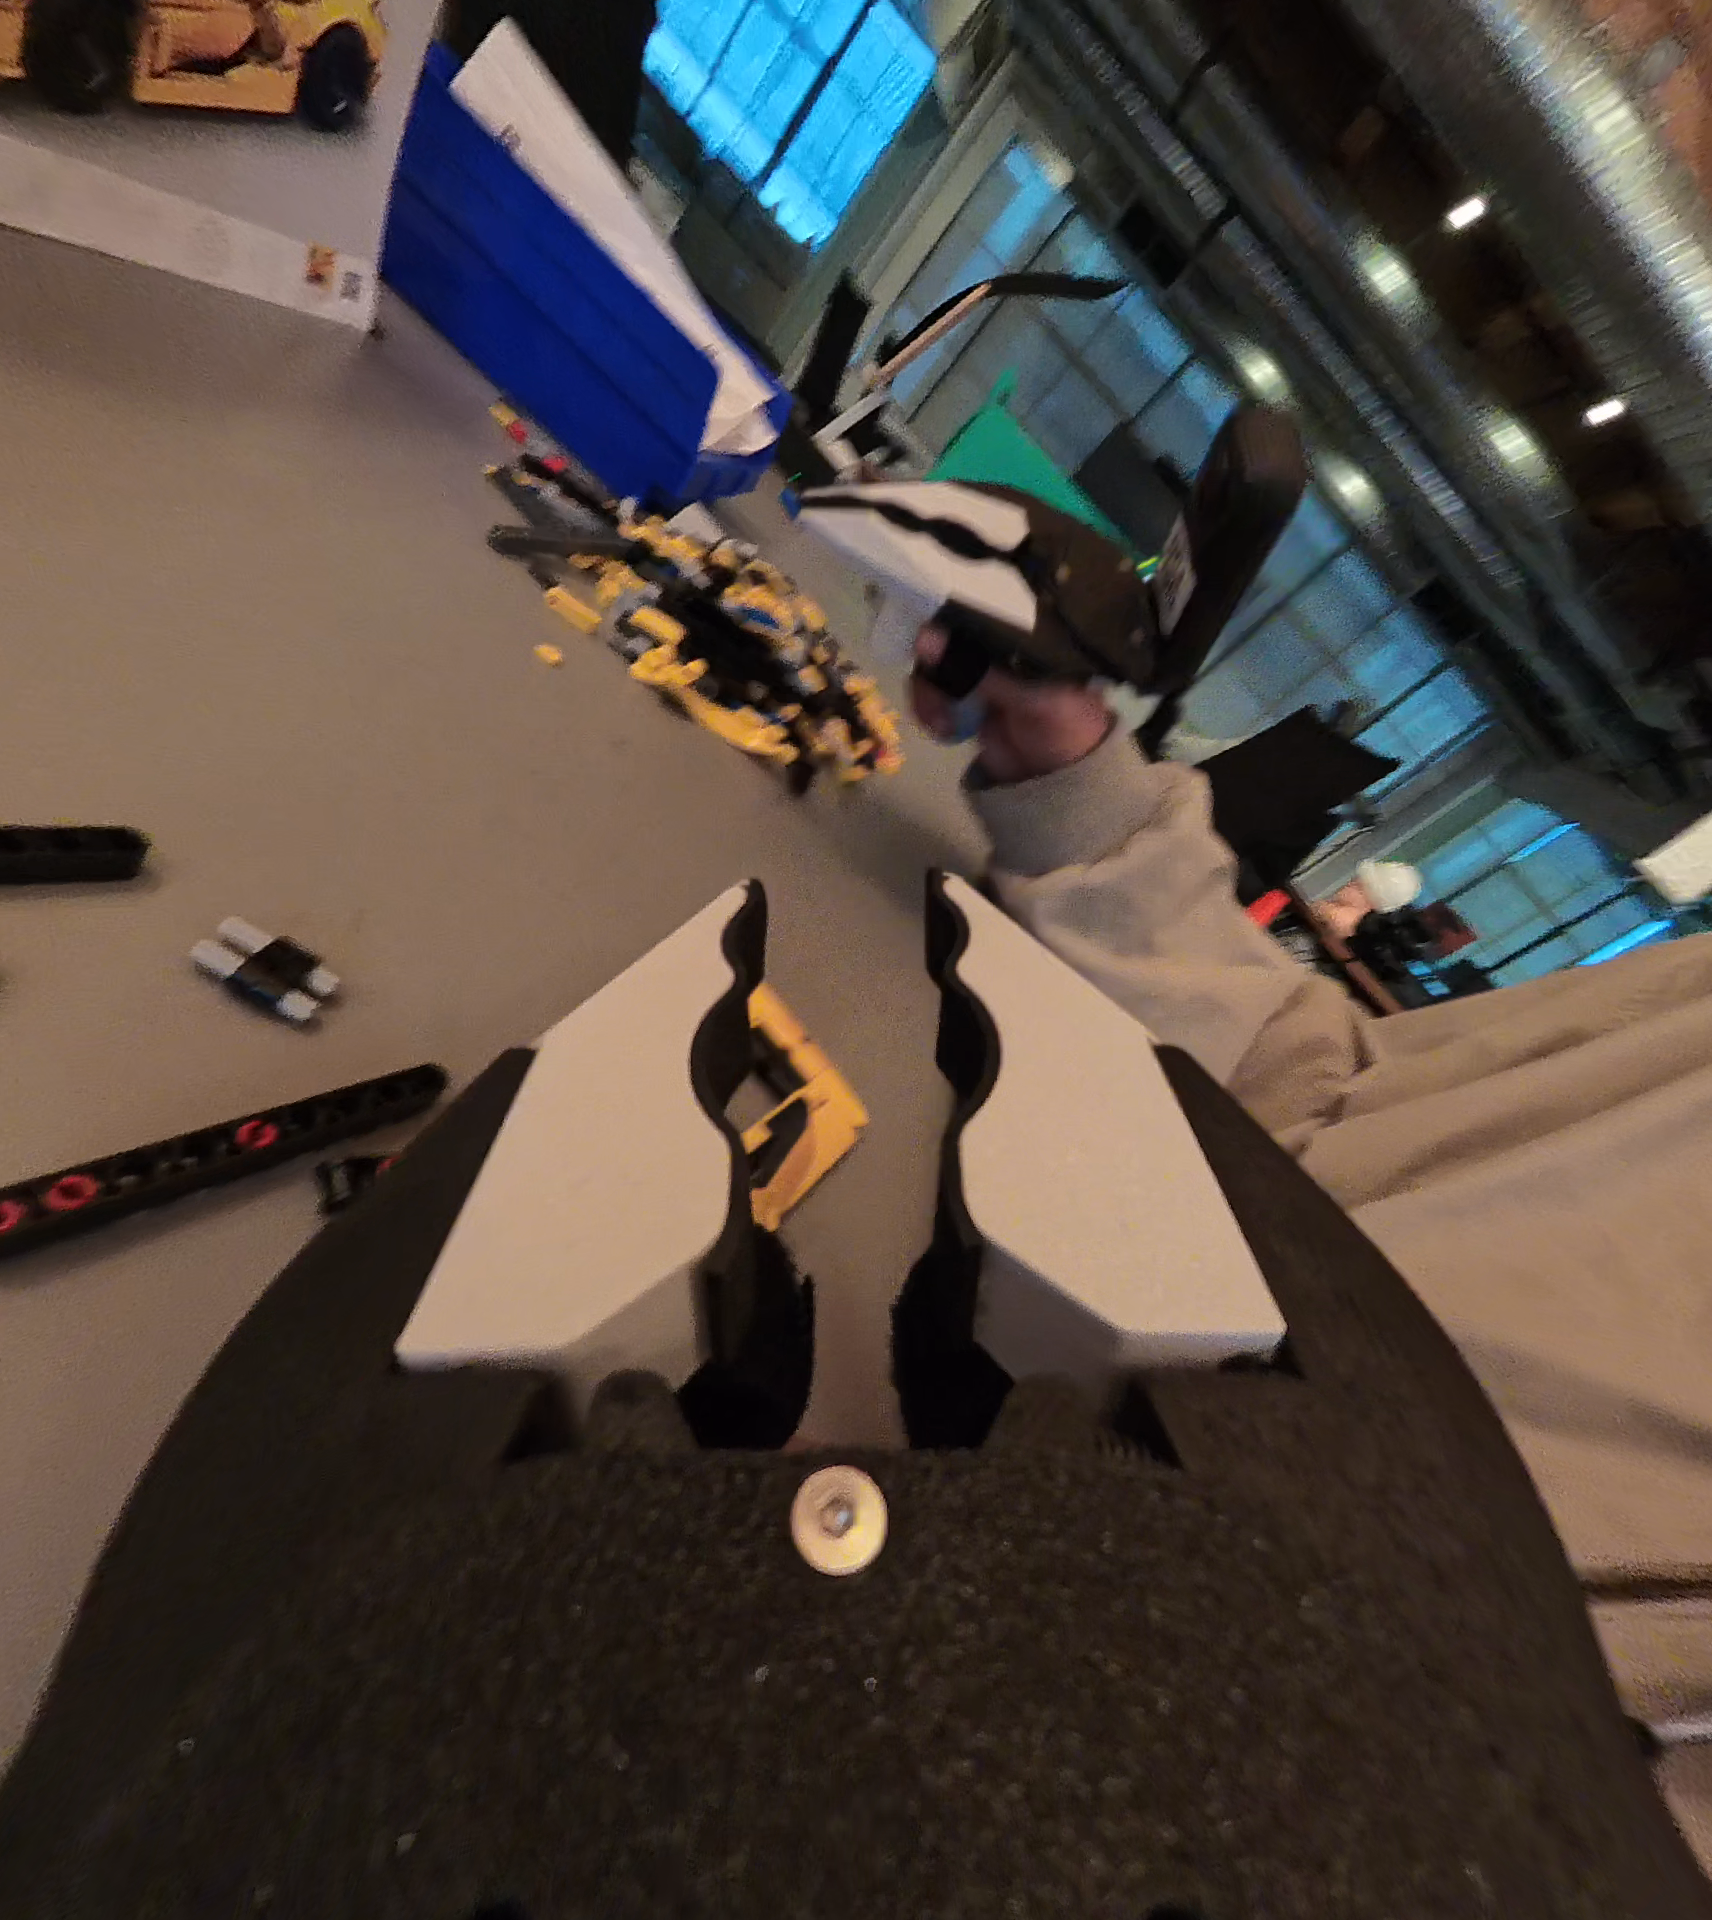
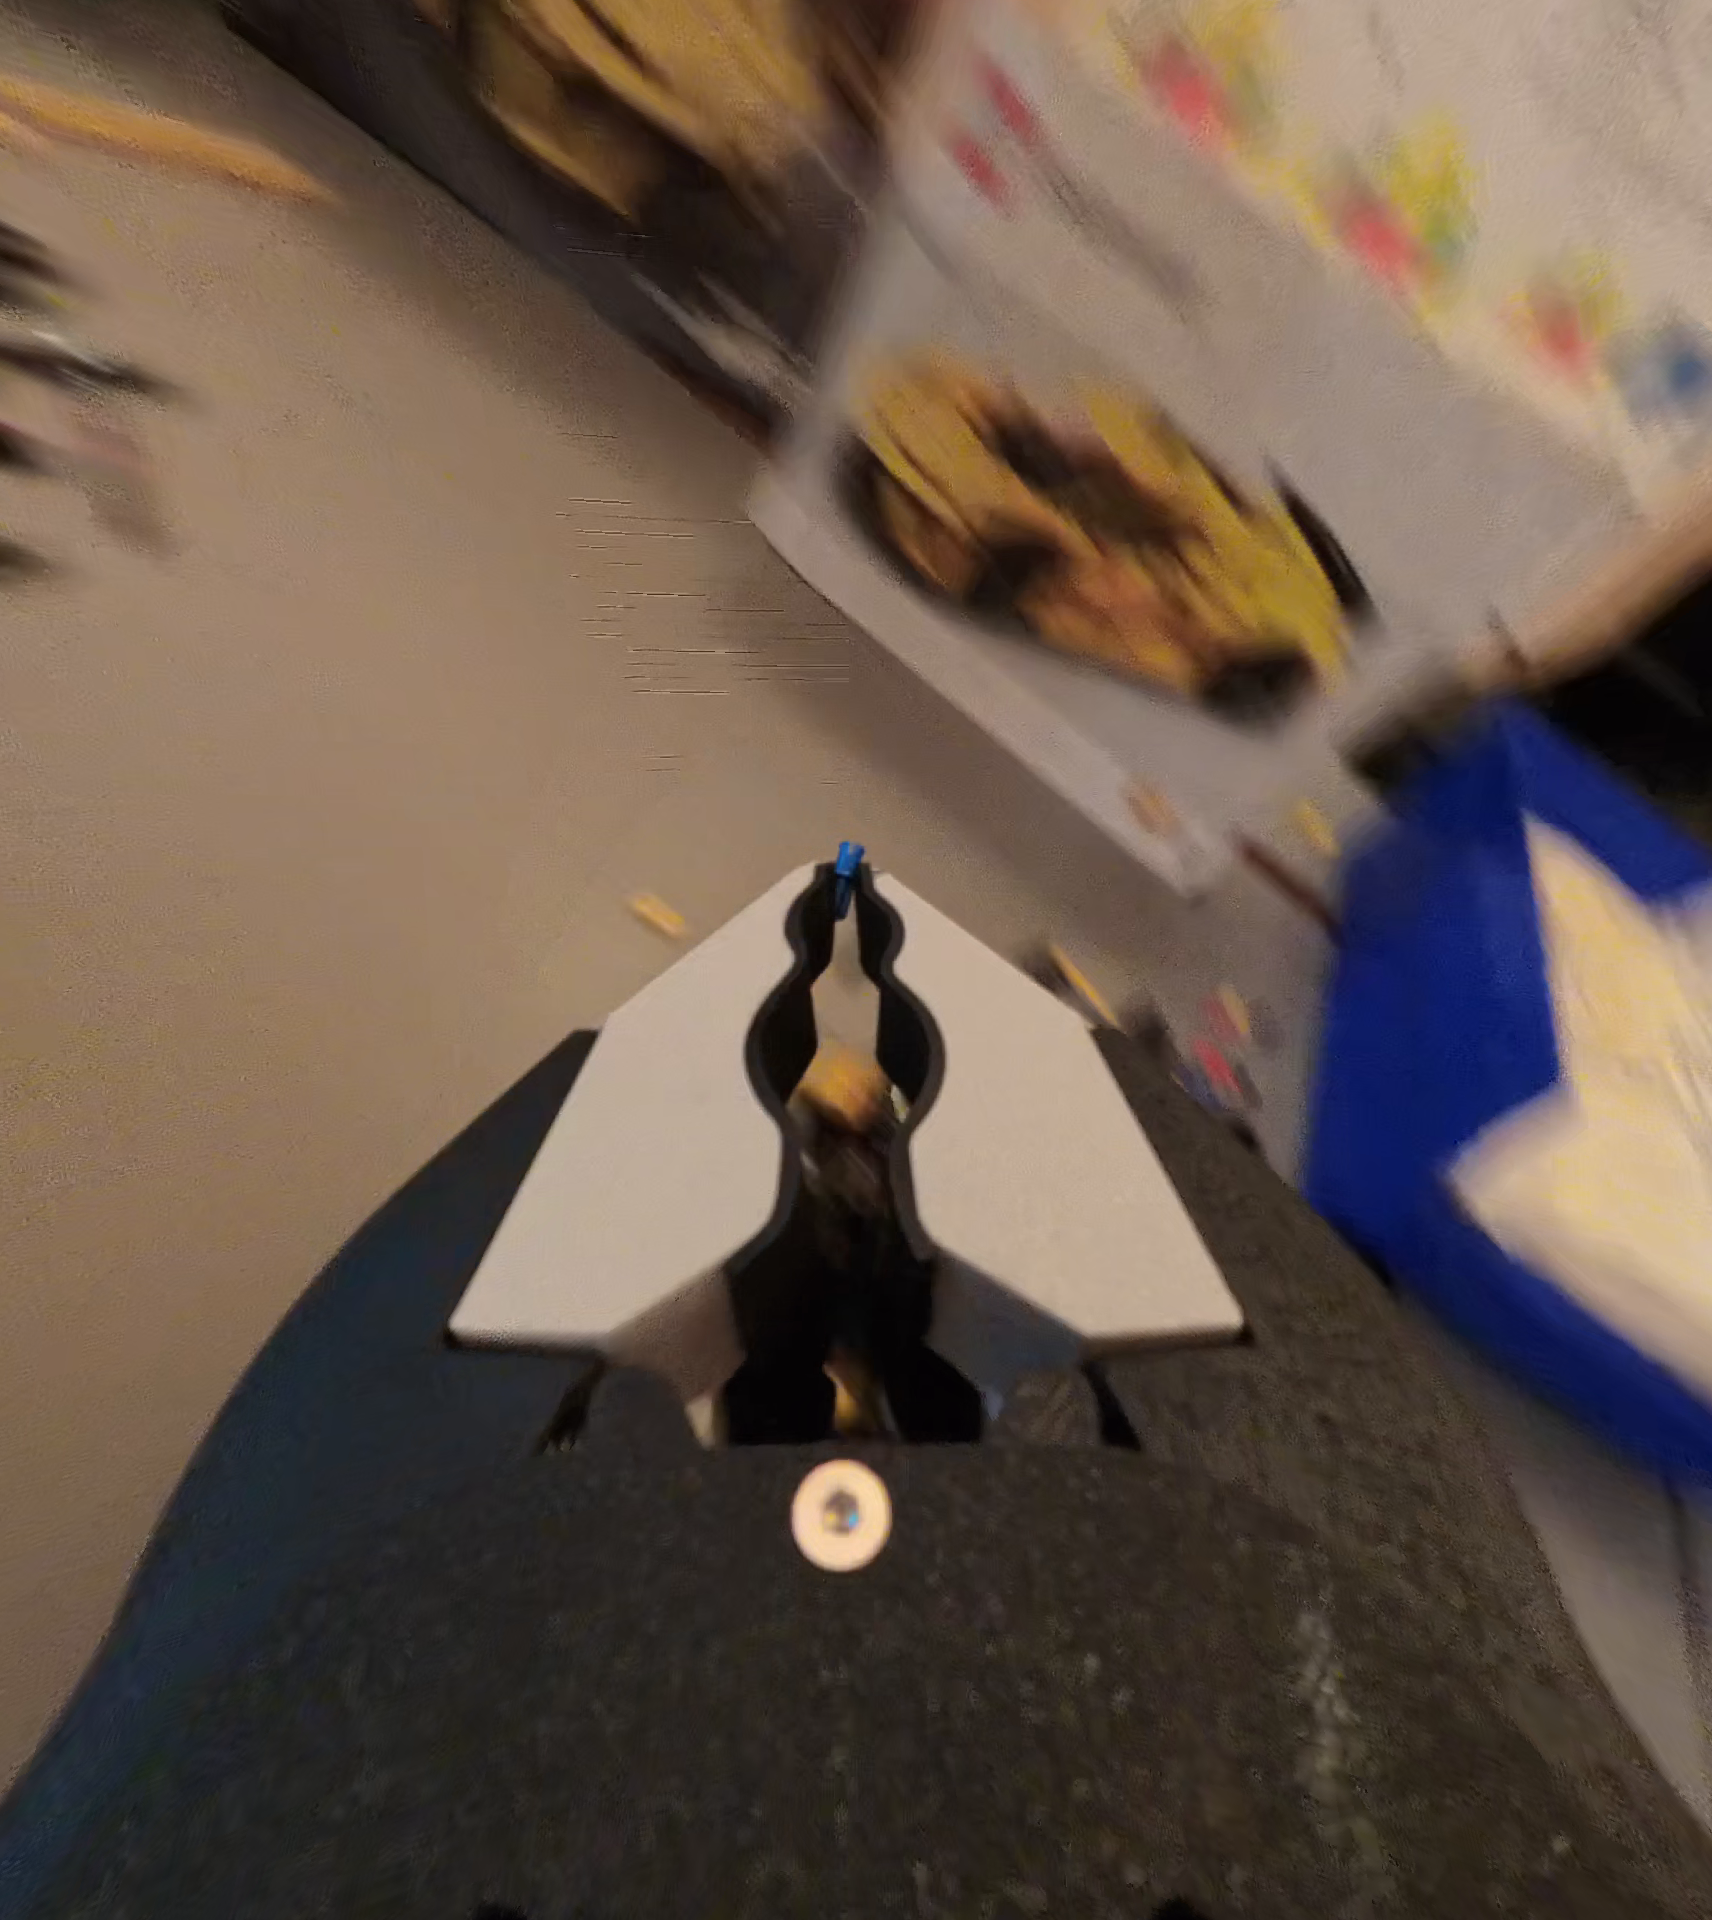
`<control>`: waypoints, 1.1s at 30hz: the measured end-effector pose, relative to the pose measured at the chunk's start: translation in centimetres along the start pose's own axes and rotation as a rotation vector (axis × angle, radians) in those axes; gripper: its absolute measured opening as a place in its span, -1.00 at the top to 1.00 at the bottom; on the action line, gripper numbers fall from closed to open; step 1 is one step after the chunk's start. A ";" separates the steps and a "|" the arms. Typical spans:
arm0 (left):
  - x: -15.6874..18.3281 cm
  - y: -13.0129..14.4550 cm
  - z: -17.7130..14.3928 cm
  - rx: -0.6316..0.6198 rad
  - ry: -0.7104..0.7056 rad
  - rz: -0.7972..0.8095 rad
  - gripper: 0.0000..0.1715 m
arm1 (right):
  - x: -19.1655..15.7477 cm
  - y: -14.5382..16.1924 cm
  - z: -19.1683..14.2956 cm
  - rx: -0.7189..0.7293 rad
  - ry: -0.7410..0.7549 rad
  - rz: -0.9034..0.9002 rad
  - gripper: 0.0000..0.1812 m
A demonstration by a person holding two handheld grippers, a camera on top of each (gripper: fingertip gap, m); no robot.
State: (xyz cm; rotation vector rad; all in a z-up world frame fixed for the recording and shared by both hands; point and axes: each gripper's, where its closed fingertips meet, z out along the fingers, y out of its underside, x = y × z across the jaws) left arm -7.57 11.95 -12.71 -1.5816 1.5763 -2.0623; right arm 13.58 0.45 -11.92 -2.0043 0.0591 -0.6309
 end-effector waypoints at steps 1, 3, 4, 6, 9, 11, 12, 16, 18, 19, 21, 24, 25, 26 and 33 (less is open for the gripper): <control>-0.7 0.6 0.2 -0.036 -0.048 0.021 0.65 | 2.9 3.4 -0.2 -0.125 0.082 0.063 0.96; -1.6 1.5 0.6 -0.096 -0.124 0.074 0.65 | 5.7 9.0 -0.8 -0.325 0.150 0.174 0.95; -1.8 1.7 0.7 -0.111 -0.144 0.101 0.65 | 5.9 10.2 -0.9 -0.354 0.136 0.209 0.95; -1.9 2.1 0.8 -0.135 -0.167 0.138 0.67 | 6.3 10.0 -1.1 -0.298 0.146 0.277 0.95; -2.6 2.4 0.8 -0.154 -0.200 0.144 0.68 | 5.7 8.1 -1.0 -0.251 0.101 0.318 0.69; -2.6 2.1 0.6 -0.141 -0.198 0.132 0.68 | 2.0 4.1 -0.4 -0.134 -0.054 0.280 0.68; -2.8 2.0 0.6 -0.136 -0.200 0.125 0.68 | -1.2 1.5 -0.1 -0.051 -0.183 0.249 0.69; -3.1 1.6 0.2 -0.113 -0.208 0.103 0.69 | -16.0 -4.0 0.3 0.065 -0.673 0.146 0.52; -3.2 1.4 0.0 -0.095 -0.209 0.095 0.69 | -20.3 -2.8 1.2 -0.024 -0.749 0.042 0.36; -3.2 1.3 0.0 -0.090 -0.207 0.089 0.69 | -21.5 -2.3 1.7 -0.060 -0.749 0.019 0.38; -3.2 1.1 -0.1 -0.077 -0.204 0.079 0.69 | -22.8 -1.3 2.2 -0.119 -0.756 -0.022 0.49; -3.0 1.2 0.0 -0.080 -0.187 0.062 0.69 | -23.5 -0.7 2.8 -0.154 -0.740 -0.055 0.74; -3.0 1.2 0.0 -0.082 -0.185 0.060 0.69 | -23.4 -1.0 2.8 -0.147 -0.720 -0.071 0.75; -2.9 1.1 -0.1 -0.075 -0.184 0.061 0.68 | -23.1 -1.3 2.9 -0.133 -0.701 -0.082 0.74; -0.4 -1.7 -0.9 0.089 -0.068 0.114 0.51 | -18.2 -8.2 1.7 0.256 -0.349 -0.197 0.75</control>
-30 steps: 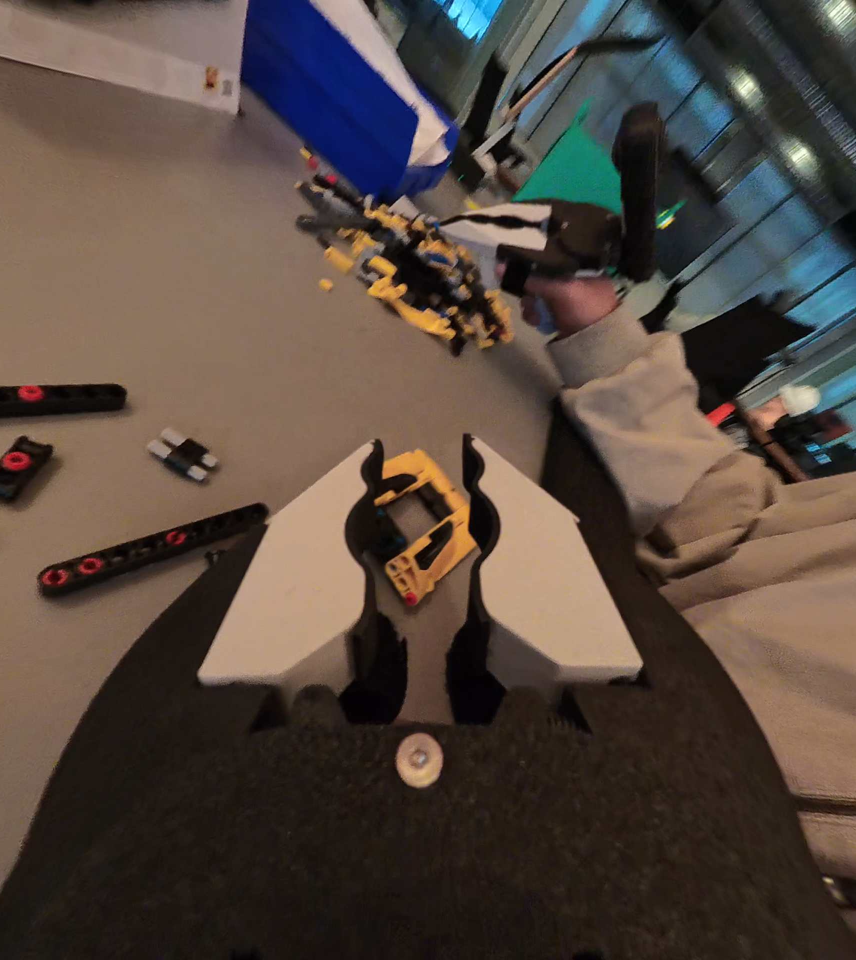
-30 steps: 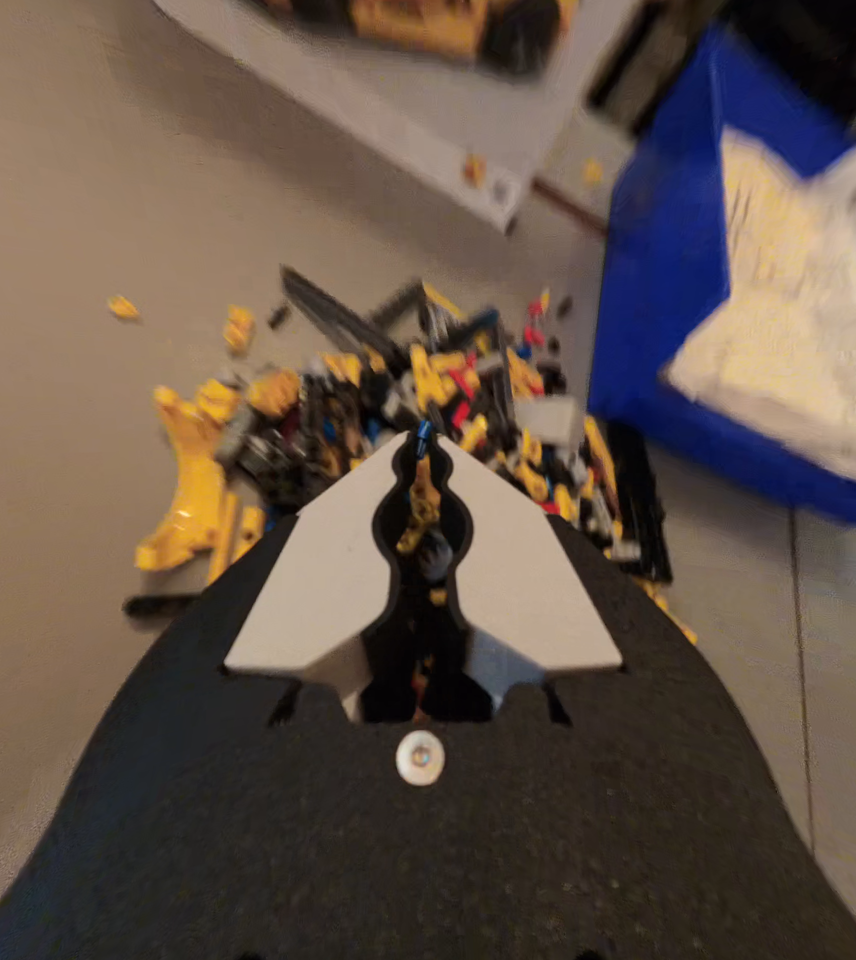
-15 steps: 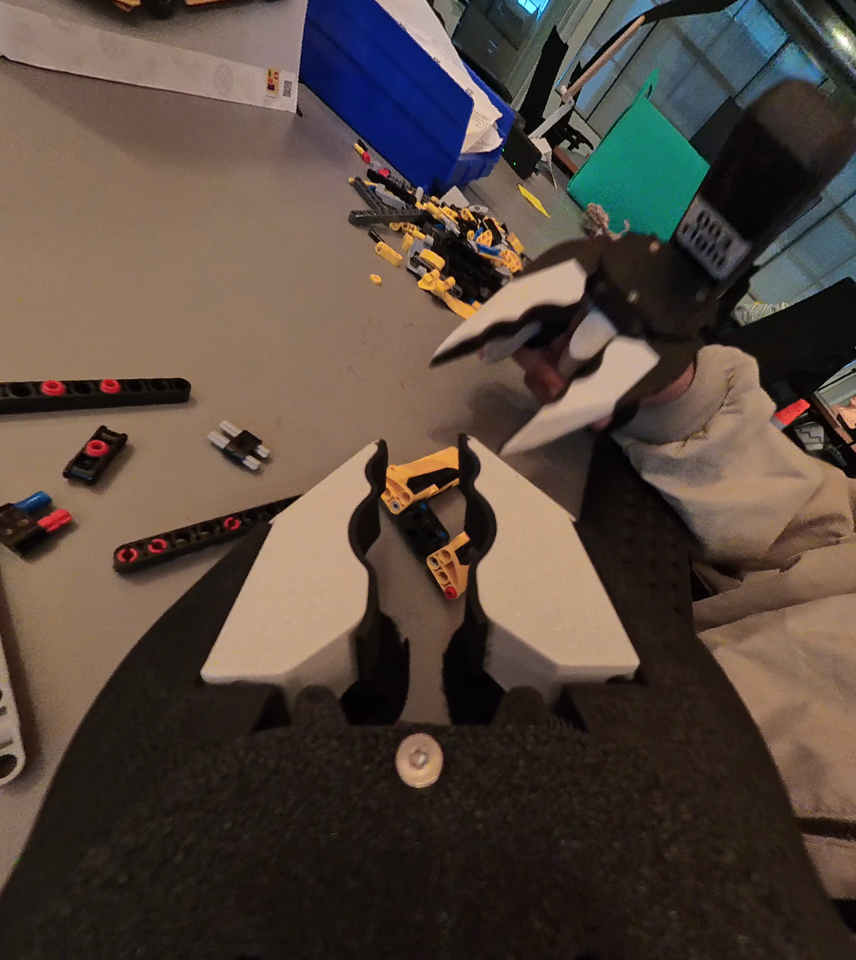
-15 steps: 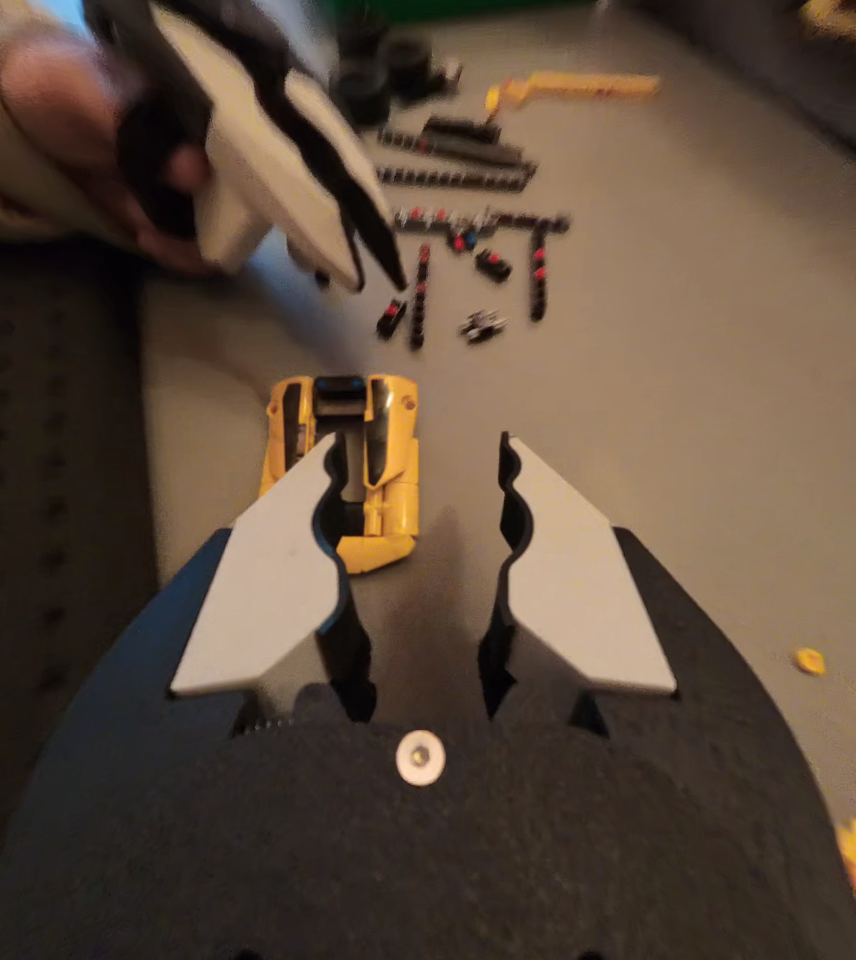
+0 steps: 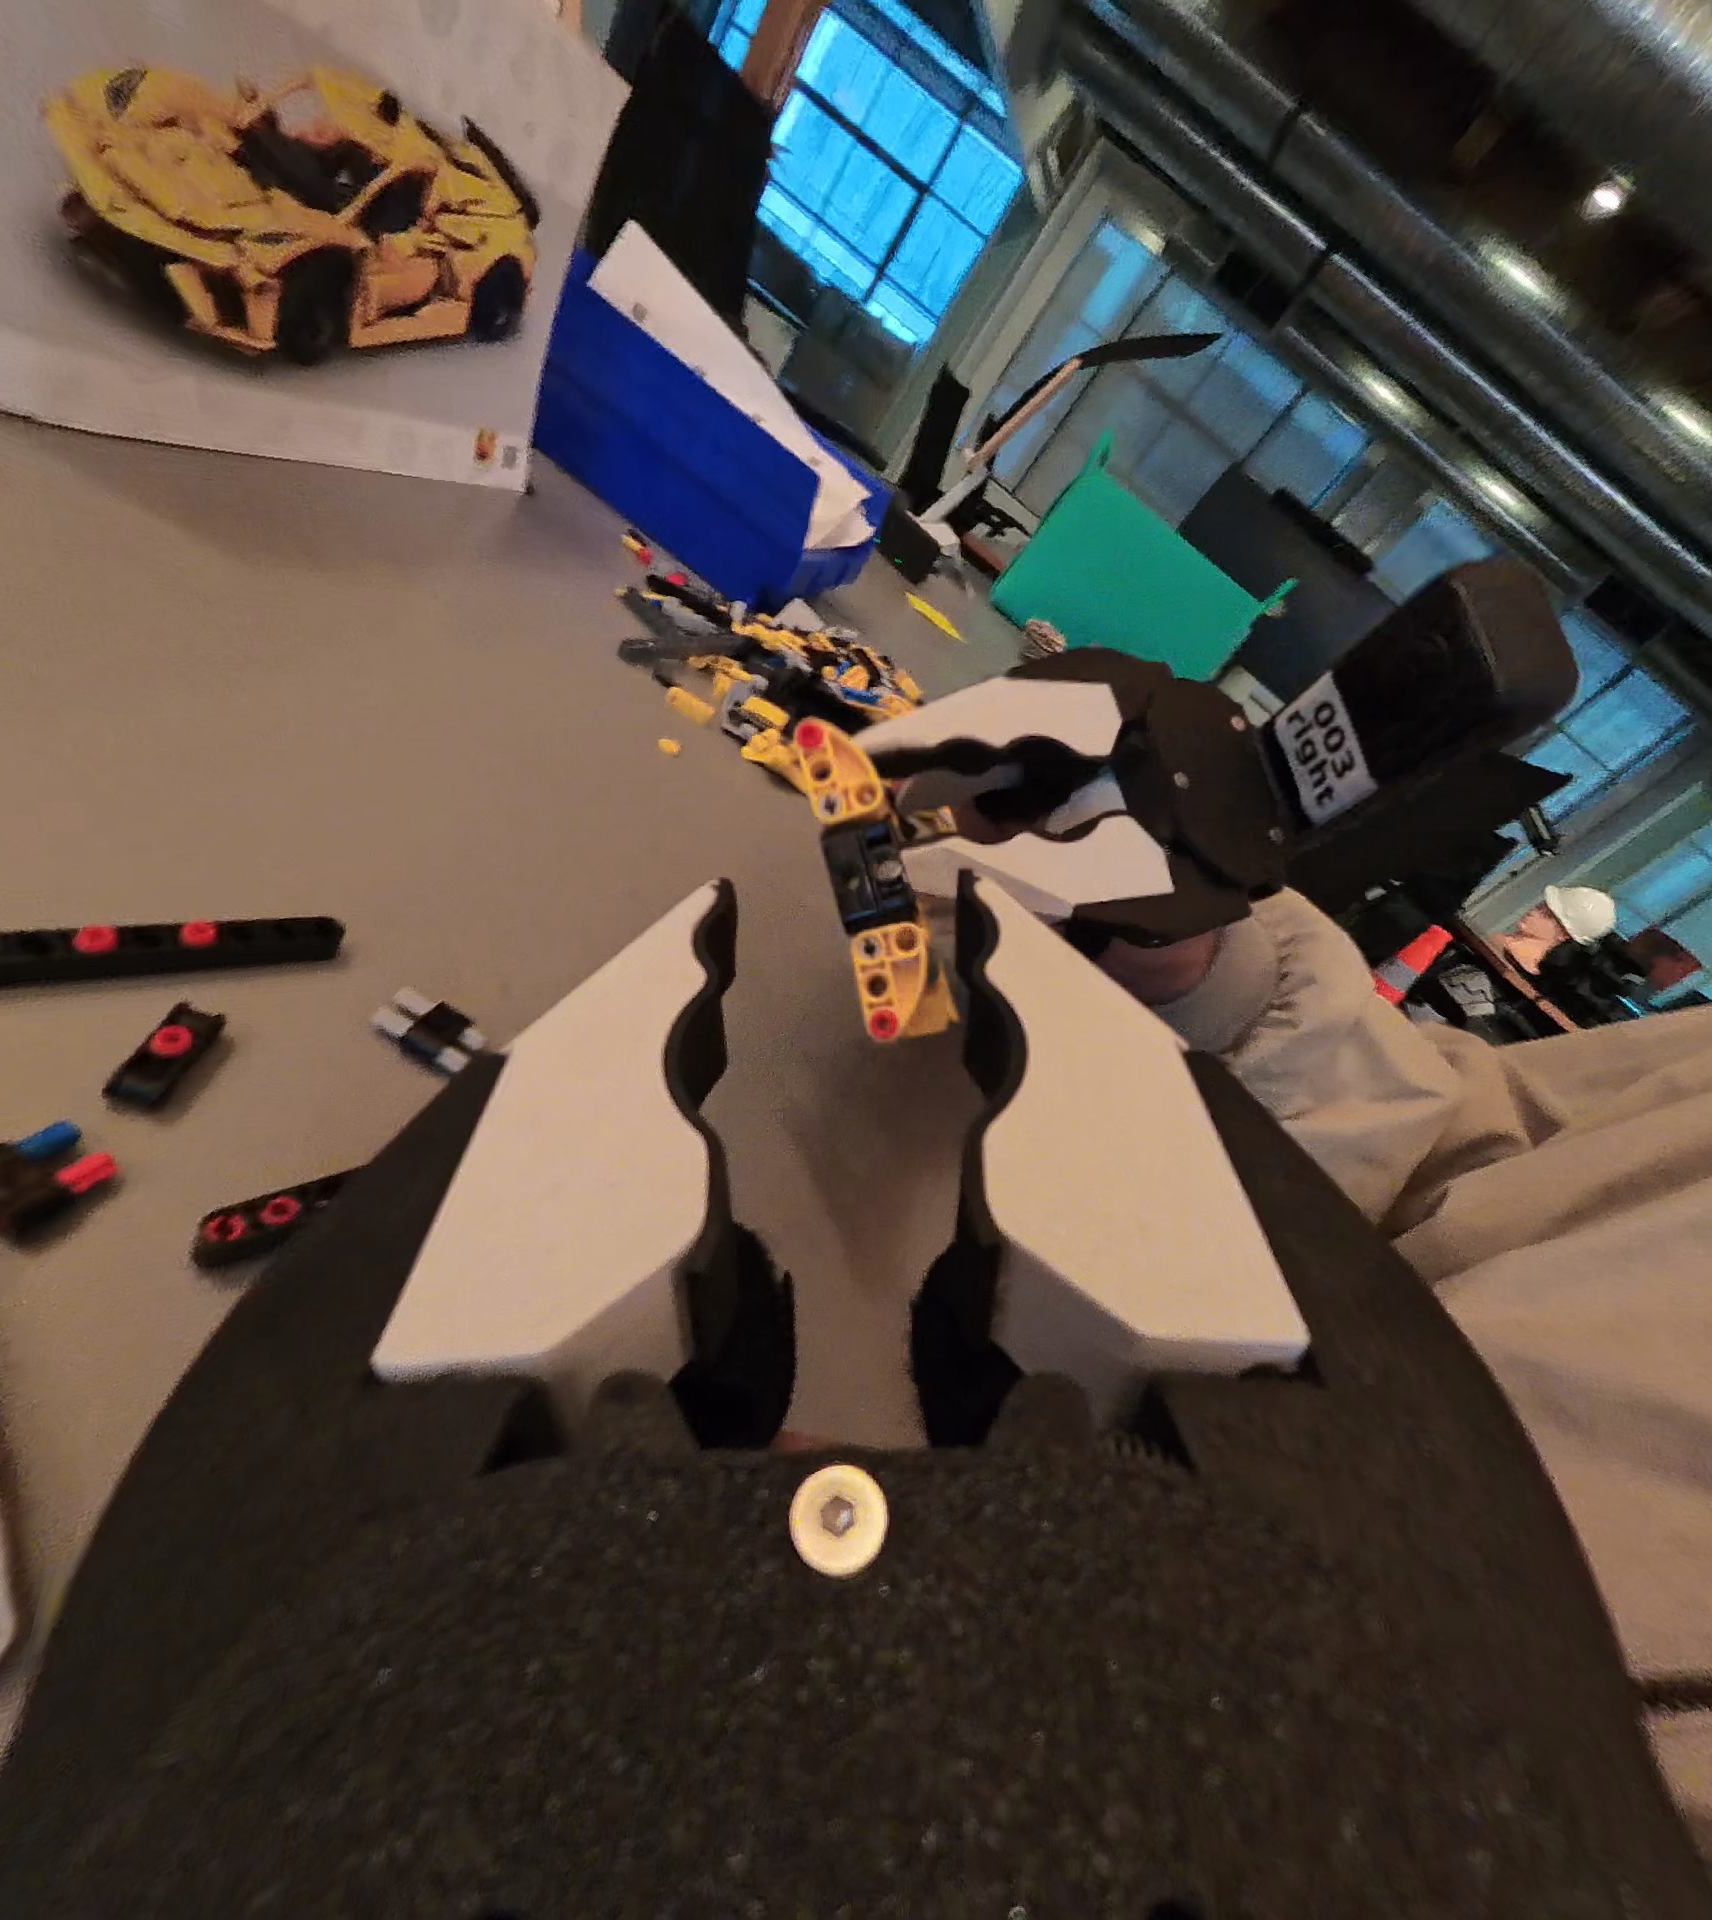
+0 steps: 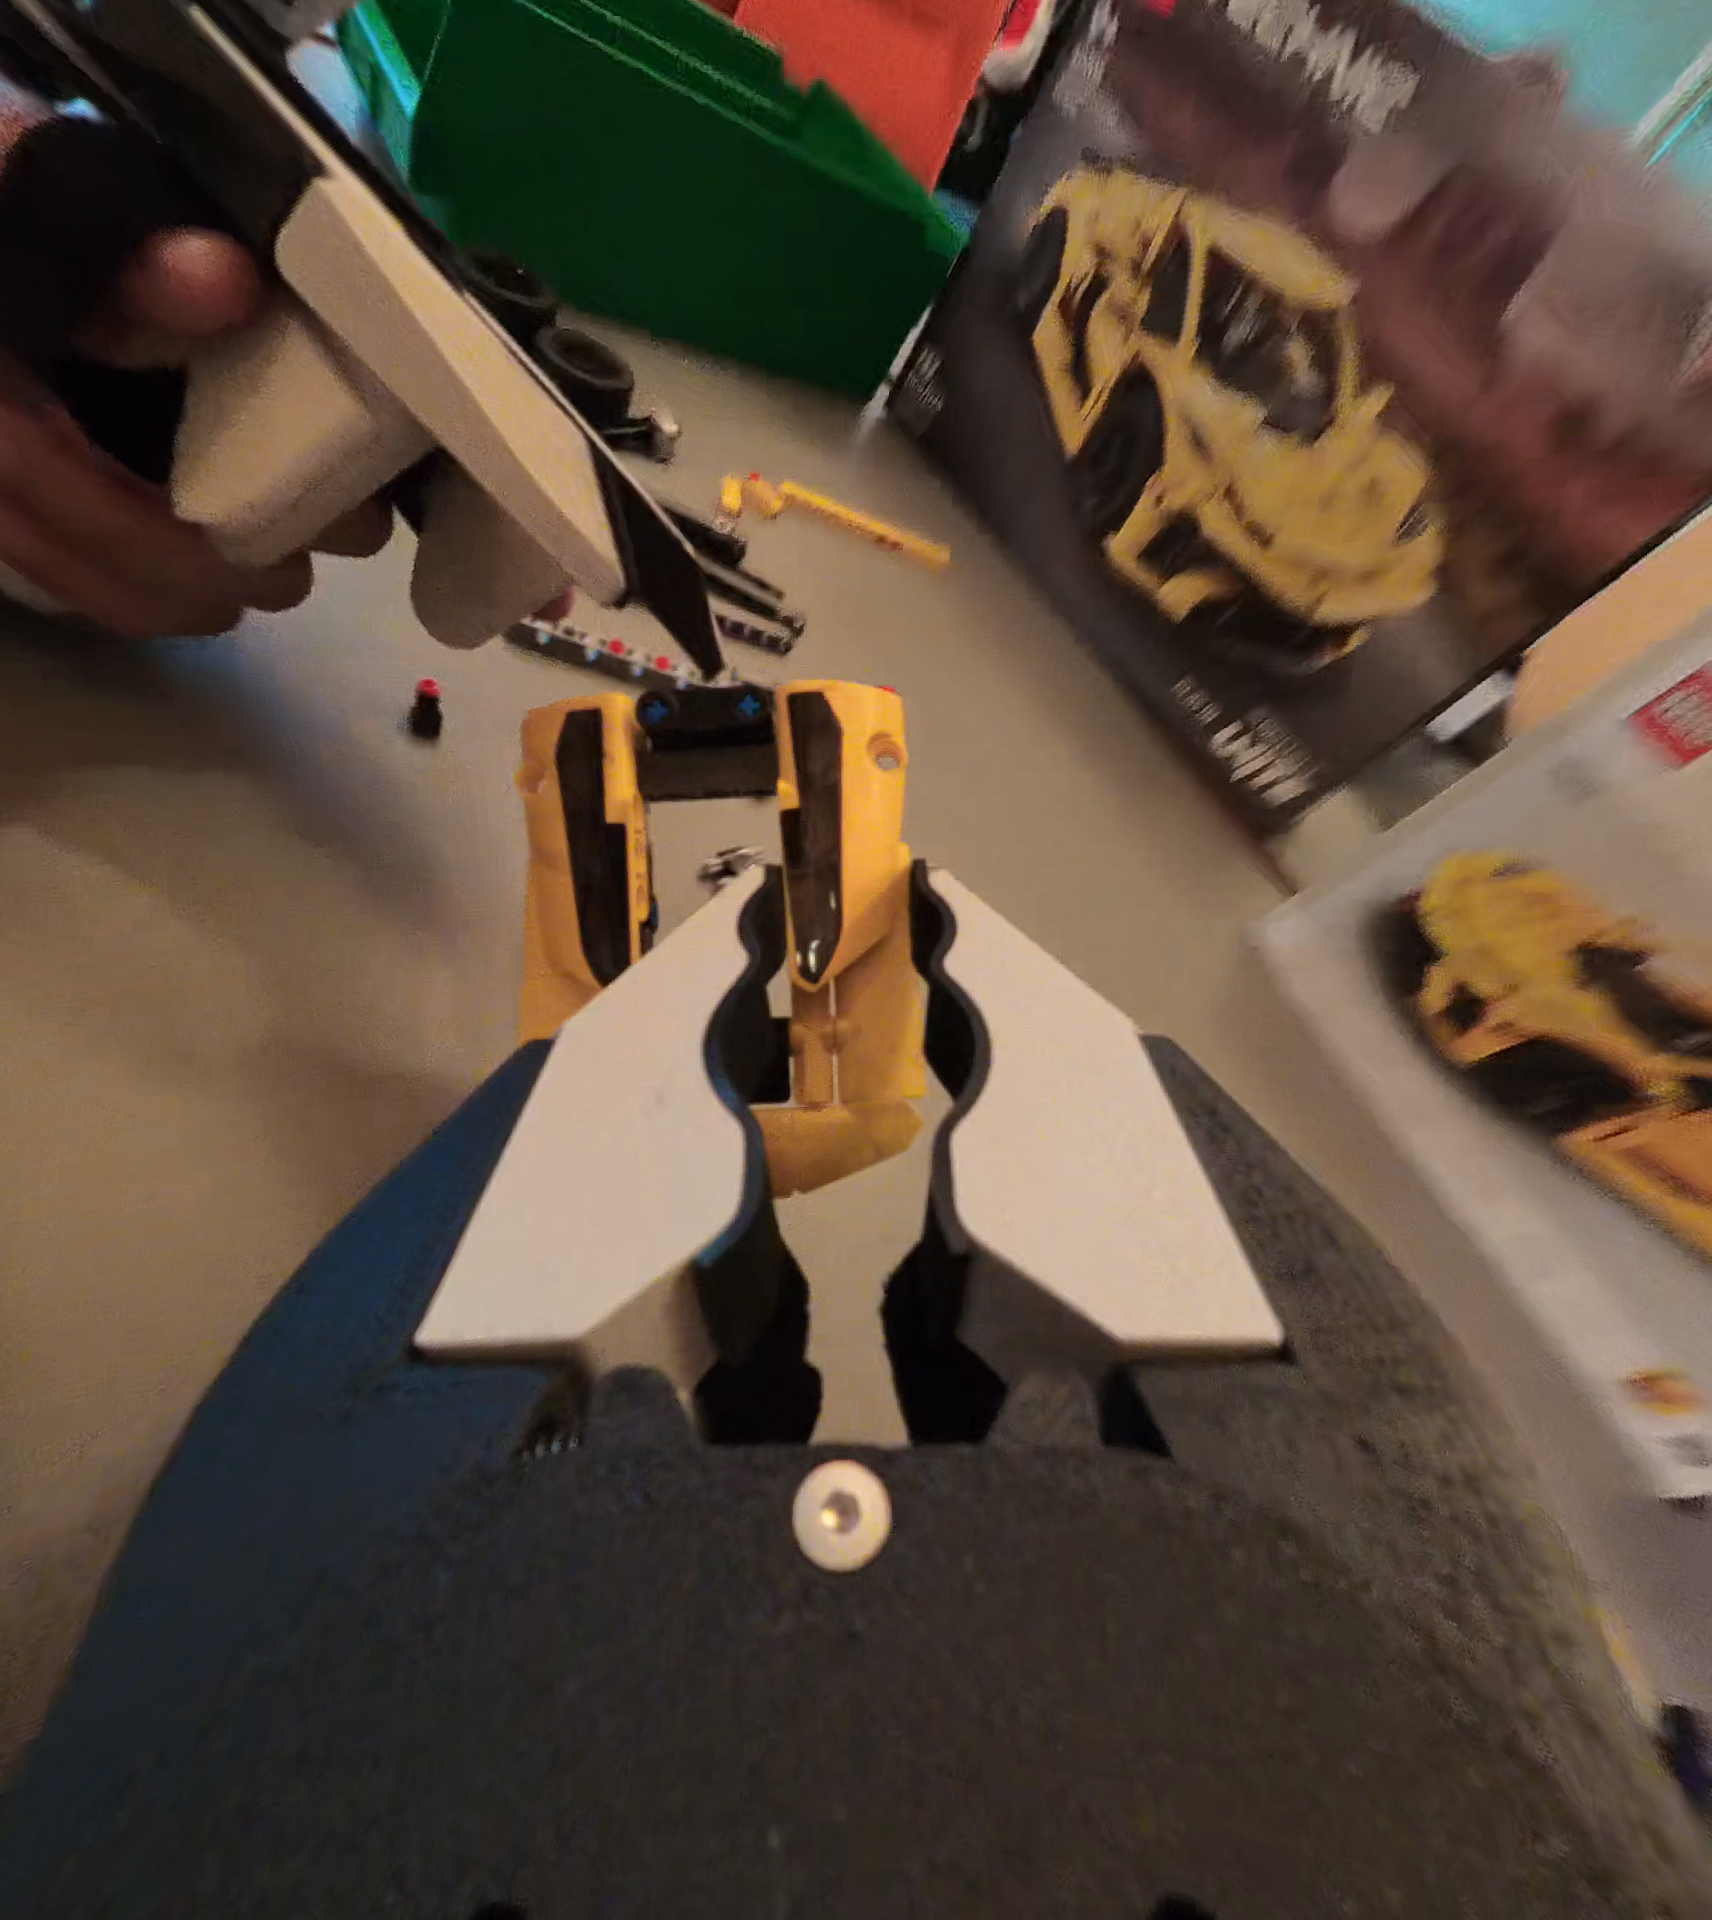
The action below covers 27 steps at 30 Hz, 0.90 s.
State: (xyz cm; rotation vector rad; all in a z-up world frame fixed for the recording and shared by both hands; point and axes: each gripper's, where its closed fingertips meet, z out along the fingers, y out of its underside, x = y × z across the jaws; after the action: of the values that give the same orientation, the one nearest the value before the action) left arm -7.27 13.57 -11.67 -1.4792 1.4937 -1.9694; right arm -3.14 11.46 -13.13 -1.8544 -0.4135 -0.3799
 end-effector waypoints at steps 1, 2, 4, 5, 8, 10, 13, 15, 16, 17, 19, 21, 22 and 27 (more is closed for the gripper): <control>0.5 0.1 0.2 -0.011 0.020 0.013 0.51 | -0.1 -0.4 -0.1 0.007 0.028 -0.052 0.75; 0.8 0.3 0.4 -0.025 0.029 0.033 0.51 | -0.3 -0.8 -0.1 0.014 0.044 -0.079 0.75; 1.2 1.0 0.8 -0.062 0.031 0.071 0.51 | -0.7 -1.9 -0.3 0.057 0.066 -0.110 0.75; 1.4 1.4 0.9 -0.083 0.035 0.086 0.53 | -0.7 -2.5 -0.4 0.078 0.080 -0.111 0.75; 2.1 1.3 0.9 -0.077 0.053 0.124 0.72 | -1.0 -2.6 -0.3 0.092 0.059 -0.073 0.75; 2.0 1.3 0.7 -0.079 0.030 0.144 0.77 | -1.2 -2.3 -0.1 0.101 0.046 -0.055 0.74; 0.9 1.7 0.6 -0.117 -0.044 0.197 0.81 | -1.6 -2.7 -0.2 0.152 0.021 0.023 0.72; 0.7 2.1 0.7 -0.142 -0.073 0.252 0.81 | -1.5 -3.0 -0.5 0.174 0.030 0.028 0.74; 0.7 2.2 0.7 -0.151 -0.087 0.282 0.81 | -1.3 -3.2 -0.6 0.185 0.041 0.035 0.72; 0.6 2.3 0.8 -0.162 -0.103 0.316 0.81 | -1.3 -3.4 -0.8 0.202 0.043 0.047 0.67; 0.6 2.6 0.9 -0.181 -0.132 0.393 0.81 | -1.8 -3.4 -0.6 0.201 0.006 0.064 0.57; 1.0 2.8 1.1 -0.195 -0.138 0.463 0.81 | -2.0 -2.9 -0.2 0.170 0.004 0.055 0.53; 1.2 2.9 1.2 -0.198 -0.138 0.495 0.81 | -2.2 -2.8 -0.1 0.166 0.001 0.047 0.58; 2.0 2.5 1.1 -0.174 -0.136 0.578 0.81 | -2.4 -2.9 -0.7 0.175 -0.089 0.104 0.71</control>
State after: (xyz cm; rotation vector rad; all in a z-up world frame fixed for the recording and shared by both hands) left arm -8.11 10.47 -12.72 -1.0446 1.8082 -1.4031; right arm -6.62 11.46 -11.56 -1.7178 -0.3963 -0.1851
